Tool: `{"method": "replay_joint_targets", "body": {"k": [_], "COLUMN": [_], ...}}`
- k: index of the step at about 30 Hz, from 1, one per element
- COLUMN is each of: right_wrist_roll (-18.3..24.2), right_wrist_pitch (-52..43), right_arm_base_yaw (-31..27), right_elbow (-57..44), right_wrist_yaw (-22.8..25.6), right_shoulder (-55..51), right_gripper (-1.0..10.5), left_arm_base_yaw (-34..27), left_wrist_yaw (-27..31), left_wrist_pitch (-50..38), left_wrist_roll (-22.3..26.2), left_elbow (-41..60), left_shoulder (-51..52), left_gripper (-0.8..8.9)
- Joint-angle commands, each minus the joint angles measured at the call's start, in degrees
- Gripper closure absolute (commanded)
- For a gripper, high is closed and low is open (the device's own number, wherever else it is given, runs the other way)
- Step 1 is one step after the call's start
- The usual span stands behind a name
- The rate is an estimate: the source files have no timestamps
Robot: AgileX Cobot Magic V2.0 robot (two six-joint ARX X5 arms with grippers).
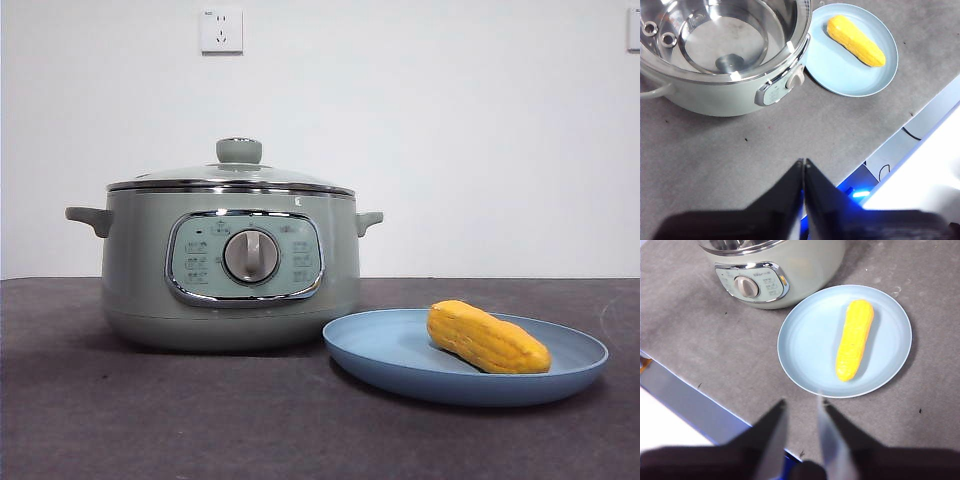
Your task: Take the corn out from the steamer,put the corn on the plate,close the lid
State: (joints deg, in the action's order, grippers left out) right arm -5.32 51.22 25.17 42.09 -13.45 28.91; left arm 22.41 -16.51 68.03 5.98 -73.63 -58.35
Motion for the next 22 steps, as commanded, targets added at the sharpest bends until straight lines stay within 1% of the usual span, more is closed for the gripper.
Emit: {"method": "replay_joint_targets", "body": {"k": [1, 22], "right_wrist_roll": [0.04, 0.02], "right_wrist_pitch": [-0.09, -0.09], "right_arm_base_yaw": [0.11, 0.11], "right_elbow": [-0.35, -0.35], "right_wrist_yaw": [0.07, 0.07], "right_shoulder": [-0.04, -0.04], "right_gripper": [9.5, 9.5], "left_arm_base_yaw": [0.09, 0.68], "left_wrist_yaw": [-0.11, -0.44], "left_wrist_pitch": [-0.5, -0.74], "left_wrist_roll": [0.07, 0.13], "left_elbow": [-0.04, -0.04], "left_shoulder": [0.04, 0.04], "left_gripper": [8.17, 8.17]}}
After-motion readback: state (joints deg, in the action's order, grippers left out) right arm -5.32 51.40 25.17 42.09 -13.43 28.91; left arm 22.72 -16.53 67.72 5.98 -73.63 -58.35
